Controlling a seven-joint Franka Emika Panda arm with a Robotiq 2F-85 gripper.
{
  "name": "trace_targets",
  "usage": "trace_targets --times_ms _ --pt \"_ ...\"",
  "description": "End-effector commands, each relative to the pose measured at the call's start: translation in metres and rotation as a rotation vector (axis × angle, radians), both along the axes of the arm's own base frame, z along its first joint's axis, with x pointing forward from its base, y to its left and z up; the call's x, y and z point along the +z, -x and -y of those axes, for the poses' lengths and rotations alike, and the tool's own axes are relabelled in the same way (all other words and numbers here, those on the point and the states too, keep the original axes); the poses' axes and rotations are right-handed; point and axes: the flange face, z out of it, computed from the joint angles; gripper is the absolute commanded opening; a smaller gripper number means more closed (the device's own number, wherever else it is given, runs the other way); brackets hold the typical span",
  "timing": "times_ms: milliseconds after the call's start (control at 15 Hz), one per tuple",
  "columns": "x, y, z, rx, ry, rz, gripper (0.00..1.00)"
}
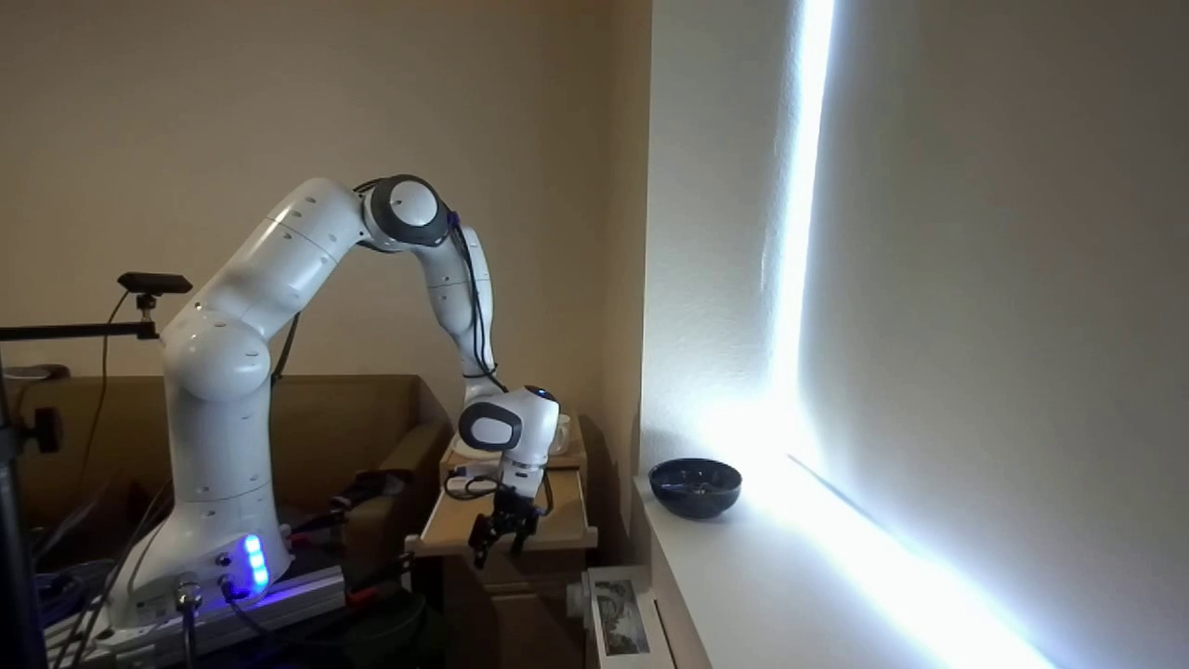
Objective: Close the top compartment of the dresser
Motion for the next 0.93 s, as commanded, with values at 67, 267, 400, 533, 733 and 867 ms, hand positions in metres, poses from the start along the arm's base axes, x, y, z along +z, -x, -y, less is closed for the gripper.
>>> trace_targets --times_ms 67,267,400,533,733,867 --pt "0.024 -0.037 -0.057 0.108 -0.071 0.067 1.00" --pt "0.038 -0.057 -0.134 0.255 -0.065 0.087 1.00" --pt "0.048 -0.066 -0.190 0.355 -0.062 0.095 1.00" --pt "0.056 -0.070 -0.244 0.446 -0.049 0.106 1.00" --pt "0.074 -0.065 -0.281 0.543 -0.002 0.120 1.00" --pt "0.088 -0.056 -0.273 0.568 0.067 0.120 1.00"
